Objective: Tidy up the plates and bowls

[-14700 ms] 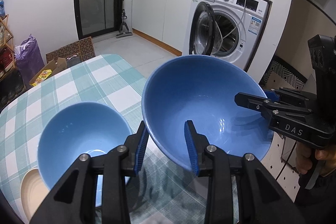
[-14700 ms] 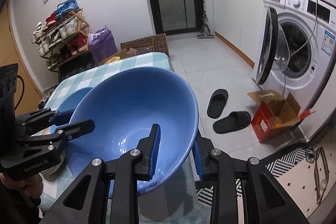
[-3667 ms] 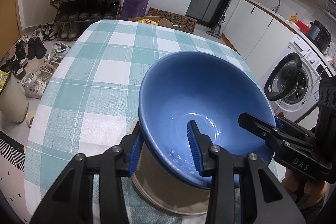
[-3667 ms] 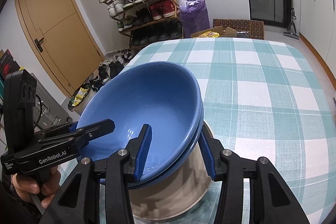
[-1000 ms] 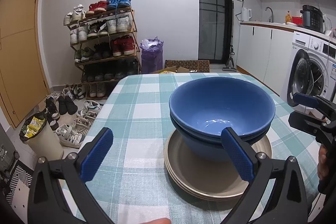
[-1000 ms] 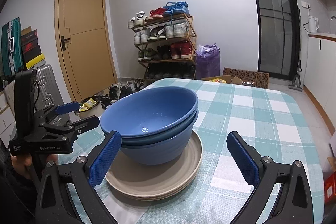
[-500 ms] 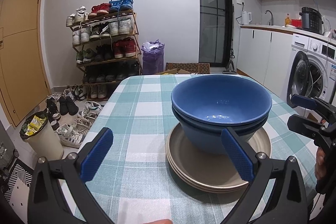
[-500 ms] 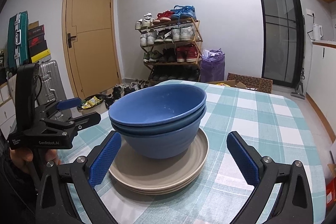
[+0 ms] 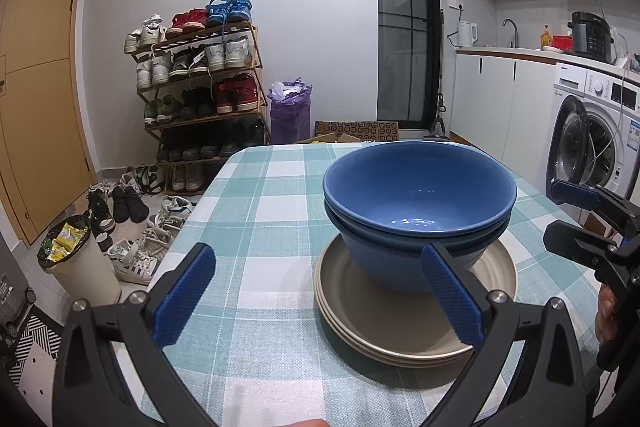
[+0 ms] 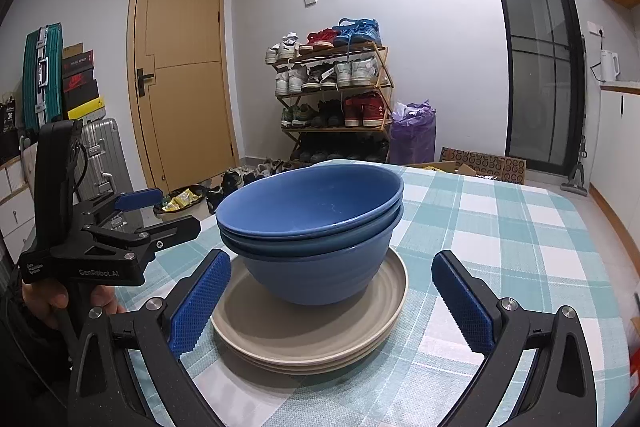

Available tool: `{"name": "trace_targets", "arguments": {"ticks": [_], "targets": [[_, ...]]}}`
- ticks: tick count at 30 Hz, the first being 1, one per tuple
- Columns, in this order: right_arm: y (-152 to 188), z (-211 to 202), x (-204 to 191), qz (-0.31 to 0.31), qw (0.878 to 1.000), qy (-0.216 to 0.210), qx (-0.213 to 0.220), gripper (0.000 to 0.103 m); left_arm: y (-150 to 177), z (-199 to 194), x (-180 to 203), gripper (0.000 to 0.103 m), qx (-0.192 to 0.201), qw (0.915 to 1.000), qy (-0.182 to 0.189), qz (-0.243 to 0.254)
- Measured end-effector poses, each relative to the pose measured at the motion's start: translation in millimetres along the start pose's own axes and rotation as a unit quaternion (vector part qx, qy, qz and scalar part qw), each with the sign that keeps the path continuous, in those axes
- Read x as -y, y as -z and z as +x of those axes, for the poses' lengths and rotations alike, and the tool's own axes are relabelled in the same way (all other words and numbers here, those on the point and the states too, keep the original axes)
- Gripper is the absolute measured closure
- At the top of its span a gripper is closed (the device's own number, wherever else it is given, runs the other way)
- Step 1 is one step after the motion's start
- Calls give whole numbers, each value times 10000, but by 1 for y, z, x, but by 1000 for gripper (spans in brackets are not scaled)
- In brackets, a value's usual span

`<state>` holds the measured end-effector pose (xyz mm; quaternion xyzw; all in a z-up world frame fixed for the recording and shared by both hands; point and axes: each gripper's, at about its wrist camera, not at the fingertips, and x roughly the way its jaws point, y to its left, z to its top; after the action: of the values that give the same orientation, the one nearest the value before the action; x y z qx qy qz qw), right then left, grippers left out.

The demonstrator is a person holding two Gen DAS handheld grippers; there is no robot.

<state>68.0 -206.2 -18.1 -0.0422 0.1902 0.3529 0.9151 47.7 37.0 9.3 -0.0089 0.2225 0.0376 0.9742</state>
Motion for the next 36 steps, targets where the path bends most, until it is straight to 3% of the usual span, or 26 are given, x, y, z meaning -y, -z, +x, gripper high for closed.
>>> {"name": "trace_targets", "arguments": {"ticks": [36], "targets": [[0, -5, 6, 104, 9998, -22, 156, 1, -1, -1, -3, 0, 28, 10000, 65, -63]]}}
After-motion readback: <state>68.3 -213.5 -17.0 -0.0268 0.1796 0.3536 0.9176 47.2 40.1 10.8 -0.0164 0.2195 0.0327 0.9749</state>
